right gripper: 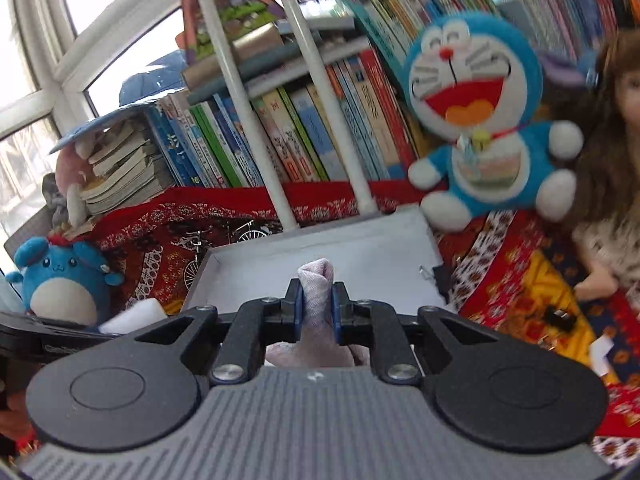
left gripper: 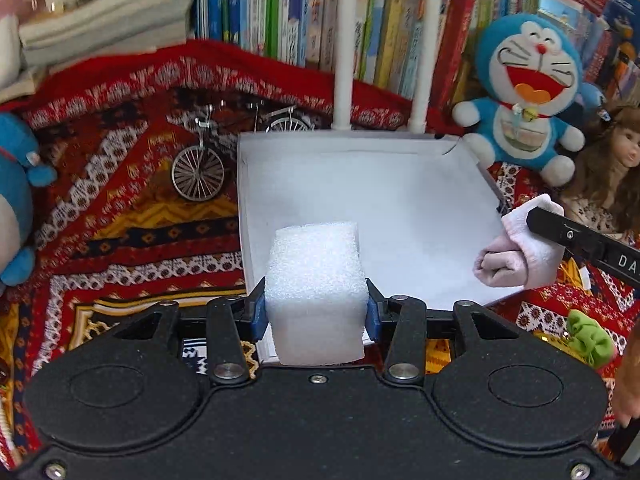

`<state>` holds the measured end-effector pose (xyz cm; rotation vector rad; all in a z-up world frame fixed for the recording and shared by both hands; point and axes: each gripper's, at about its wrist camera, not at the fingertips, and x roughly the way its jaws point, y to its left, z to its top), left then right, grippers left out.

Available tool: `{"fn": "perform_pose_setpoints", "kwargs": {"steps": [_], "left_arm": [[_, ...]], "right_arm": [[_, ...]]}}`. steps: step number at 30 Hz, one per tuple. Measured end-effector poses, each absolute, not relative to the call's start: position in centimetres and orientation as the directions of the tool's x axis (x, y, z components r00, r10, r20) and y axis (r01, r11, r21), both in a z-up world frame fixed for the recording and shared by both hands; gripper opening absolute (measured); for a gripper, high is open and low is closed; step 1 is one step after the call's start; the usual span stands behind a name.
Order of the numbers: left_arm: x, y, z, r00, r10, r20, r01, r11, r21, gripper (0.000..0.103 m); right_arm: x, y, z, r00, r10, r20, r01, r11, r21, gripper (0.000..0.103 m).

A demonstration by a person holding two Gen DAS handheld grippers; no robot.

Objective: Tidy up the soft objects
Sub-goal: 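Carry the foam block and towel to the white tray and release both, then move the left gripper to the green floral cloth while the right gripper reaches the blue pouch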

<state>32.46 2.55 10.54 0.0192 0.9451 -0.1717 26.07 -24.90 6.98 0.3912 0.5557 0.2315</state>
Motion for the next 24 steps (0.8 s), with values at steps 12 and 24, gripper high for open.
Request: {"fn": "perform_pose_setpoints", "kwargs": {"steps": [12, 24], "left_arm": [[34.0, 2.0, 7.2, 0.527, -0.094, -0.845, 0.136, 0.990, -0.025, 0.043], [33.2, 2.3, 8.7, 0.567, -0.095, -0.818, 0.127, 0.992, -0.027, 0.069]], "right_arm": [[28.0, -23.3, 4.2, 0.783, 0.326, -0.529, -0.089, 0.901, 0.424, 0.020], [27.1, -23.5, 5.0, 0.799, 0.340, -0.495, -0.118, 0.897, 0.425, 0.062]]}}
